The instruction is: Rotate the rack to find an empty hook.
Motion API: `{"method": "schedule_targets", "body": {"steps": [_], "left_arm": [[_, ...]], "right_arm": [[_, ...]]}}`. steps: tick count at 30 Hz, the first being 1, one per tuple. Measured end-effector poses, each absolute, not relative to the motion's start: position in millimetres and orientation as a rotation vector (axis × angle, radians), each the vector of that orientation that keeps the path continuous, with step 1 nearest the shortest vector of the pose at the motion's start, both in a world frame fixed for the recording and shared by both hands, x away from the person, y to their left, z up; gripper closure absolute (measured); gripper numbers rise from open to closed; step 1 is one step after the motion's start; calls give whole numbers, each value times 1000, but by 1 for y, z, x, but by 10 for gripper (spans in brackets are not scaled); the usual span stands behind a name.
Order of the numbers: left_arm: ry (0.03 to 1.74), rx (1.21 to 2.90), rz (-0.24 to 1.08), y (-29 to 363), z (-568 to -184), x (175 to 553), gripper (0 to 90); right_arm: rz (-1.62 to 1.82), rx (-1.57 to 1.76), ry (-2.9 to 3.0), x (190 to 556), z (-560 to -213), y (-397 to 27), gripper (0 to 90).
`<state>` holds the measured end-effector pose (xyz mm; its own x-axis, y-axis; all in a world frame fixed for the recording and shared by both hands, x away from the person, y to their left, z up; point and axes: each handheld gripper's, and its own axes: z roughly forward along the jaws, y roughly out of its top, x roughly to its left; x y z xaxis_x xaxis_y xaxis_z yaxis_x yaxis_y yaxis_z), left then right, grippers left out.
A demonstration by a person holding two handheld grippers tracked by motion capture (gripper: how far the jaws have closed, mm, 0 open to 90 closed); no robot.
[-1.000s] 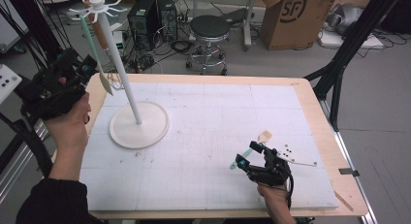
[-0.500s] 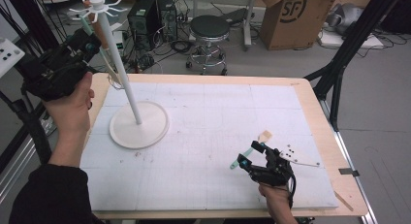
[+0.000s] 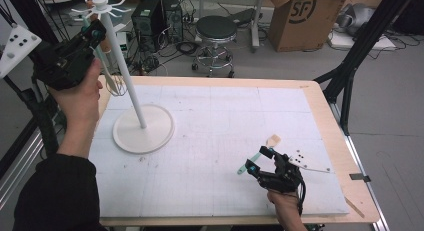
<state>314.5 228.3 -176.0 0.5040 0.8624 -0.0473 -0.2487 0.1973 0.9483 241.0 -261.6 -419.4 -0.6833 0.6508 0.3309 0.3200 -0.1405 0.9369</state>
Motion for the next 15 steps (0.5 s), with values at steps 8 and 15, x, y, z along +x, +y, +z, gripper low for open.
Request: {"method": "schedule_targets", "body": {"steps": [8,15], "left_arm": [[712,1123,860,234,-170,327,899],[703,1114,854,239,-172,330,898]], "right_arm": [[1904,1100,1860,242,-419,-264,158],[1908,1109,1859,241,-419,-265,158]]}}
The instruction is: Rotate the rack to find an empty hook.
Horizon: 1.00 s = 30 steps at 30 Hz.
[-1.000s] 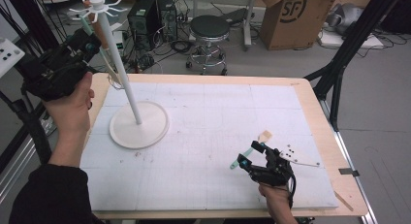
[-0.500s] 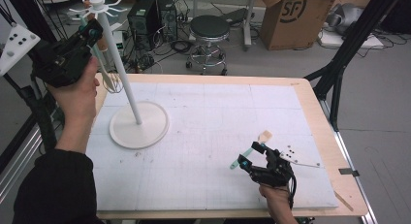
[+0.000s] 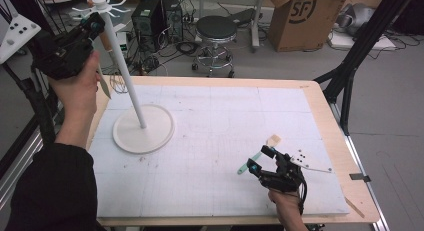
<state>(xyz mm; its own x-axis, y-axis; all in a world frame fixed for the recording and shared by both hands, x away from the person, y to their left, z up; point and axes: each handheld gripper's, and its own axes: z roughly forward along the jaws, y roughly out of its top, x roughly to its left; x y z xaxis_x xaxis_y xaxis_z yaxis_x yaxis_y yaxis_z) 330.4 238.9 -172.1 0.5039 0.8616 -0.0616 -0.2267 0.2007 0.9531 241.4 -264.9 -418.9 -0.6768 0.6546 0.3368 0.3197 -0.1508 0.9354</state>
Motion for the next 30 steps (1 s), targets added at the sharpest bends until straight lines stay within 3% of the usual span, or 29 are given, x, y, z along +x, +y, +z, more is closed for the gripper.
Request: {"method": "schedule_targets", "body": {"steps": [30], "left_arm": [[711,1042,842,276,-183,339,898]], "right_arm": [[1885,1126,1868,241,-421,-265,157]]}}
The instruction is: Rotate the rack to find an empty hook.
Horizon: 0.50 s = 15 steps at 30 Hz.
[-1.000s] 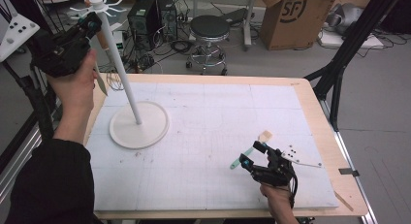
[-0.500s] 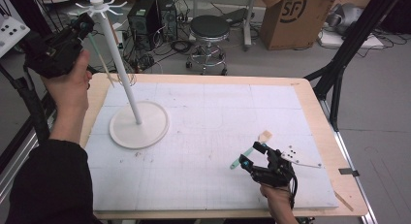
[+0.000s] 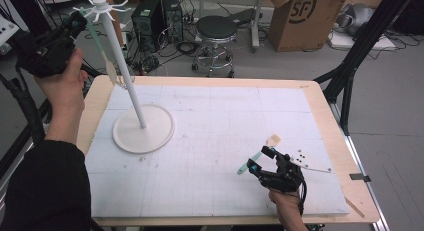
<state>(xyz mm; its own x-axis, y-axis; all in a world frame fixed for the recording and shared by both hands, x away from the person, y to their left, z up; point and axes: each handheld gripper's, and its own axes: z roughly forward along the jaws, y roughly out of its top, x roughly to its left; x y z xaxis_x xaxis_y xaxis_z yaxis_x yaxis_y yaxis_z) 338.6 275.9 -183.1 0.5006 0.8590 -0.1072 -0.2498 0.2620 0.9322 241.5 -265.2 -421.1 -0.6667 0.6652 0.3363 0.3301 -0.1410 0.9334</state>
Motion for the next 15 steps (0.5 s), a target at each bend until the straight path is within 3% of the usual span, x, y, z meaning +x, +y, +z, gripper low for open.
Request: {"method": "schedule_targets", "body": {"steps": [15], "left_arm": [[605,1018,816,243,-180,320,898]], "right_arm": [[1893,1106,1875,241,-420,-261,157]]}}
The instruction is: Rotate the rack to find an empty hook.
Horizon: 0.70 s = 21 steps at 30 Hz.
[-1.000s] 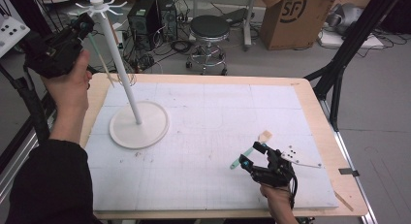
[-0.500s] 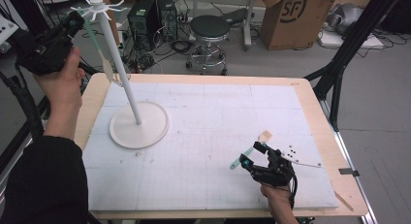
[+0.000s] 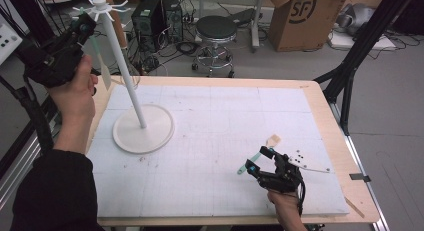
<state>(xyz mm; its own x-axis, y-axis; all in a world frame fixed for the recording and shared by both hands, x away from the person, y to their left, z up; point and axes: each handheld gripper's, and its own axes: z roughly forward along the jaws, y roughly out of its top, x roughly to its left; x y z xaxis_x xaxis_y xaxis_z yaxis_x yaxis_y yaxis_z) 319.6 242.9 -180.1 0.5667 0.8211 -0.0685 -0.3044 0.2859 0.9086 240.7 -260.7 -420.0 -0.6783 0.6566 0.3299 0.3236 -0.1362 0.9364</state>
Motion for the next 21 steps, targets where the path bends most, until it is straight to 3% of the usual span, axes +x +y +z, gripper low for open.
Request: {"method": "schedule_targets", "body": {"steps": [21], "left_arm": [[668,1016,834,255,-182,336,898]], "right_arm": [[1894,1114,1865,241,-420,-264,157]]}}
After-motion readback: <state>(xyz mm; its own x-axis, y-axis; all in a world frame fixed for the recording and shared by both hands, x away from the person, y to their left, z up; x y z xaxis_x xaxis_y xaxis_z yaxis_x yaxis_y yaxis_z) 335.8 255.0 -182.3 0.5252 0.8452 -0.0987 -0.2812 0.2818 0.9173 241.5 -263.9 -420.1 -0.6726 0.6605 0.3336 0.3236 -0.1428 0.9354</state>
